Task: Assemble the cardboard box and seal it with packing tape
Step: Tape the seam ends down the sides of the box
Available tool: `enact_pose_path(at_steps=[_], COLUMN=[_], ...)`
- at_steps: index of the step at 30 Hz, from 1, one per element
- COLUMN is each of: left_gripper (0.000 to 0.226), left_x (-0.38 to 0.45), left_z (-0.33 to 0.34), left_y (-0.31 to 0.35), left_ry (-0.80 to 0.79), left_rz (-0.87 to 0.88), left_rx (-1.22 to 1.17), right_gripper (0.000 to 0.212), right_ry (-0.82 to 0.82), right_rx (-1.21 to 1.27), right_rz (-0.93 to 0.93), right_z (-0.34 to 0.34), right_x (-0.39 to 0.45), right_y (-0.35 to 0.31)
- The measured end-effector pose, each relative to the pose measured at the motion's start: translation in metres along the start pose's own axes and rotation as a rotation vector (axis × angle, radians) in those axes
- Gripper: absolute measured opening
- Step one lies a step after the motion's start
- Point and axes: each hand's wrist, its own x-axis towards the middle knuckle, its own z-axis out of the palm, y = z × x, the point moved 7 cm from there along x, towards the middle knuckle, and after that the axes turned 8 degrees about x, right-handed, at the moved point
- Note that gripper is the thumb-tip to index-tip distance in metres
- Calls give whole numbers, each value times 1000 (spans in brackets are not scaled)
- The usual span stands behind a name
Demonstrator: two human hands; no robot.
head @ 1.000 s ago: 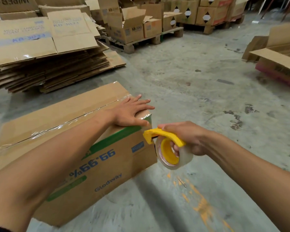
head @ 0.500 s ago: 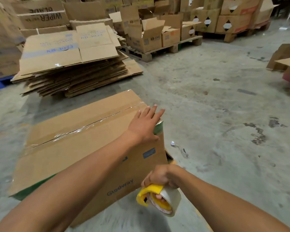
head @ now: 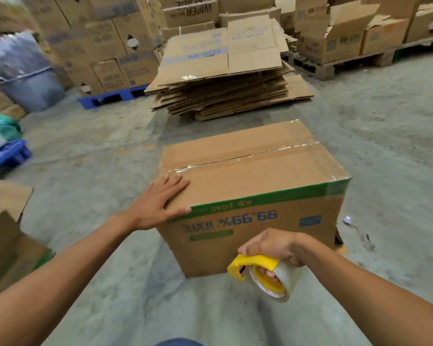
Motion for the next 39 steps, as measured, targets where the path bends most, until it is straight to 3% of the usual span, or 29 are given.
enact_pose_path(at_steps=[3, 7, 13, 19, 26, 31, 34, 37, 39], left_gripper=[91, 91, 72, 42, 47, 39, 40, 67, 79], left_x=[-20, -20, -16, -7, 13, 33, 48, 63, 69], left_z=[3, -2, -7, -20, -24, -49, -60, -80, -88], left_y=[-21, 2, 60, 125, 191, 220, 229, 228, 234], left_ry=[-1, 30, 28, 46, -42, -70, -149, -180, -309], left_rz=[-92, -112, 55, 240, 326, 284, 190, -14, -122], left_rx=[-192, -316, -335, -370, -363, -651, -789, -893, -1192], right_gripper=[28, 30, 33, 38, 43, 51, 43, 41, 42], right_ry=[-80, -173, -384, -249, -148, -262, -315, -295, -277], right_rx=[111, 138, 134, 286, 521, 737, 816, 812, 810], right_rz=[-17, -50, -202, -420, -576, -644, -673, -696, -695], right_z=[12, 16, -16, -78, -120, -146, -161, -178, -190], right_x=[1, -7, -48, -89, -105, -119, -129, -141, -148], right_y=[-13, -34, -78, -108, -104, -82, -71, -61, -54])
